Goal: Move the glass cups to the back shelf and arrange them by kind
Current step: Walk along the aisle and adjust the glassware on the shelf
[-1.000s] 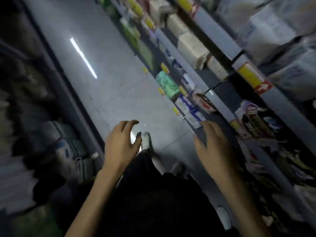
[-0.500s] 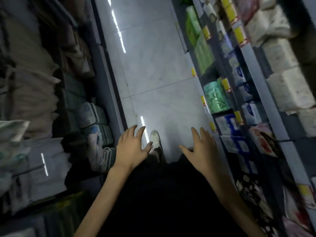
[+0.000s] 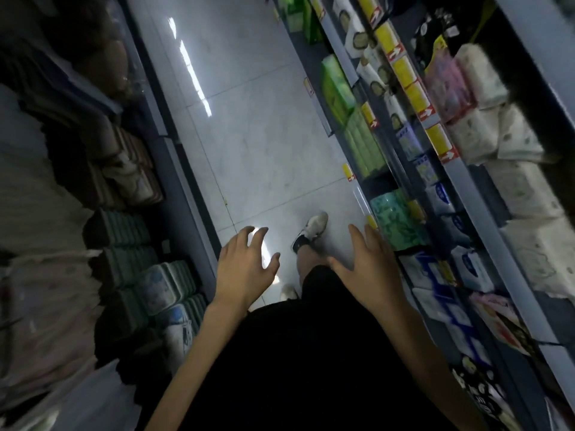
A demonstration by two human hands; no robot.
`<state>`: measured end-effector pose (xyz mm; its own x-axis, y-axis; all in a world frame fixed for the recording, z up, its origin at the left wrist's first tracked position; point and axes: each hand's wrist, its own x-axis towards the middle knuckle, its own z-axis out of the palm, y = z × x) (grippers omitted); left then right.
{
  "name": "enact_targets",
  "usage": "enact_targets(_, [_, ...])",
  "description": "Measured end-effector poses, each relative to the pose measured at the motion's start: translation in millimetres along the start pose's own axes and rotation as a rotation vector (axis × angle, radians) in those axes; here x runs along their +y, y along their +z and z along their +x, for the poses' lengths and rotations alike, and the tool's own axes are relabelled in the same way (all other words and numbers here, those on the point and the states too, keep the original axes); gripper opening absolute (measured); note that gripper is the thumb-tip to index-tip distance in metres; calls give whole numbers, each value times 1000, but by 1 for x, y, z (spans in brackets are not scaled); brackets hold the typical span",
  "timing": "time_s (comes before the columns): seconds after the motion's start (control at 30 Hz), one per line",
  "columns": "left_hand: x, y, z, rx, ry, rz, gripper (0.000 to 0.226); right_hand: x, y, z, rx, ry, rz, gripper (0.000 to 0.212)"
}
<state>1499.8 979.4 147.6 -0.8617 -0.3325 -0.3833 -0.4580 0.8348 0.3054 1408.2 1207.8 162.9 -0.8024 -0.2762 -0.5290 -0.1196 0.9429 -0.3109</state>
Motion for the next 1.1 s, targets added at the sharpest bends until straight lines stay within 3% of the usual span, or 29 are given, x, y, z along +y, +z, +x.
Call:
enact_targets(0.3, [56, -93, 165, 45, 119, 55, 60, -37, -125, 132, -38, 16, 179, 76])
enact_targets(0.5, [112, -155, 257, 53, 375, 75, 59, -53, -204, 170, 27, 66, 285, 69])
enact_targets(0.67, [200, -250, 323, 194, 816, 19, 53, -81, -302, 153, 353, 89, 464, 51])
enact_targets(0.8, [289, -334, 335, 296, 1205, -111, 47, -107, -389, 108, 856, 102, 550, 29])
enact_targets(0.9, [353, -382, 326, 385, 1472, -253, 44, -107, -435, 78, 1222, 74, 455, 30])
enact_targets(1.0, [420, -413, 305, 388, 1672, -400, 41, -97, -482, 47, 1470, 106, 438, 24])
enact_targets(1.1, [496, -426, 283, 439, 1757, -363, 49, -66, -529, 24, 1595, 249, 388, 26])
